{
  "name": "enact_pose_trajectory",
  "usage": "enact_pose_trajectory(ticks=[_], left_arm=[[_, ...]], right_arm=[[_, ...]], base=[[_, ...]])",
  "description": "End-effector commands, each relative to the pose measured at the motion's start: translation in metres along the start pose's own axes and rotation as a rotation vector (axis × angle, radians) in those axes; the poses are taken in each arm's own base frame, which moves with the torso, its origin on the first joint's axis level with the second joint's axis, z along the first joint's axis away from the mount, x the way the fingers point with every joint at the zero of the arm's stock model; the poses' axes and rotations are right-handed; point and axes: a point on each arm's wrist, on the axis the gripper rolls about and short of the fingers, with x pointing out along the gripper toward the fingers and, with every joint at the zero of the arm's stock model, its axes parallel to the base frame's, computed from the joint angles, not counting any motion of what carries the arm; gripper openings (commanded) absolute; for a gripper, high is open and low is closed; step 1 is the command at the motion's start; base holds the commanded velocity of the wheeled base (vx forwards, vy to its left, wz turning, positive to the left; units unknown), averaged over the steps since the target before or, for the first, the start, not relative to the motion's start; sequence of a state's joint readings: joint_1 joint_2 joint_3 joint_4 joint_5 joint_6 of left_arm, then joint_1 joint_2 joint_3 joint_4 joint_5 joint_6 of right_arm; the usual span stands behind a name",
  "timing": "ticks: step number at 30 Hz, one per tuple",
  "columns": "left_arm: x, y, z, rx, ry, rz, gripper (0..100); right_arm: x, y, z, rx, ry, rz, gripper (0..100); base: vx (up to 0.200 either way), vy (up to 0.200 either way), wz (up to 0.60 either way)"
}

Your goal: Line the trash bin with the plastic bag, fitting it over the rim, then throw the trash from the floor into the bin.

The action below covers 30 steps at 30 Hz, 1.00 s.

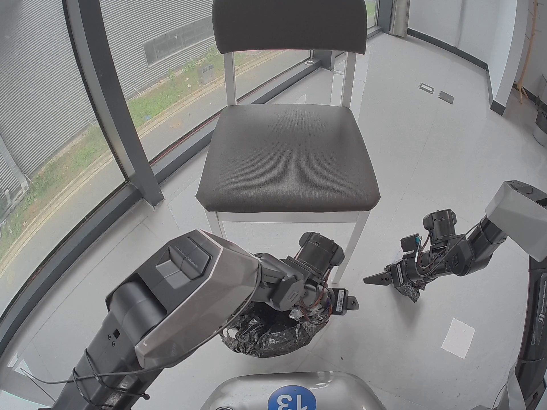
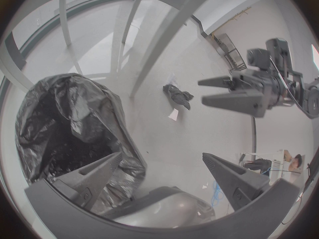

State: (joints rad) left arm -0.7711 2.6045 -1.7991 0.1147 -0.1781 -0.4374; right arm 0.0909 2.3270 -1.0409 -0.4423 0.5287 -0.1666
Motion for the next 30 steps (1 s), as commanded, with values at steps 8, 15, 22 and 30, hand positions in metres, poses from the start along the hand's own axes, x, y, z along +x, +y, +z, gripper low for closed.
enact_pose_trajectory(ticks=[8, 15, 22, 30], left_arm=[[-0.013, 0.063, 0.037, -0.056, -0.119, 0.133, 100], [-0.089, 0.042, 0.027, -0.046, -0.125, 0.139, 100], [-0.161, 0.032, -0.006, 0.014, -0.332, 0.149, 100], [-0.210, 0.026, -0.025, 0.078, -0.507, 0.232, 100]], right_arm=[[-0.005, -0.005, -0.006, 0.016, 0.001, -0.013, 100], [-0.015, -0.018, -0.014, 0.011, 0.005, -0.043, 100], [-0.036, -0.044, -0.042, 0.000, -0.005, -0.124, 100], [-0.071, -0.083, -0.070, 0.044, -0.031, -0.288, 100]], base=[[0.000, 0.000, 0.00], [0.000, 0.000, 0.00], [0.000, 0.000, 0.00], [0.000, 0.000, 0.00]])
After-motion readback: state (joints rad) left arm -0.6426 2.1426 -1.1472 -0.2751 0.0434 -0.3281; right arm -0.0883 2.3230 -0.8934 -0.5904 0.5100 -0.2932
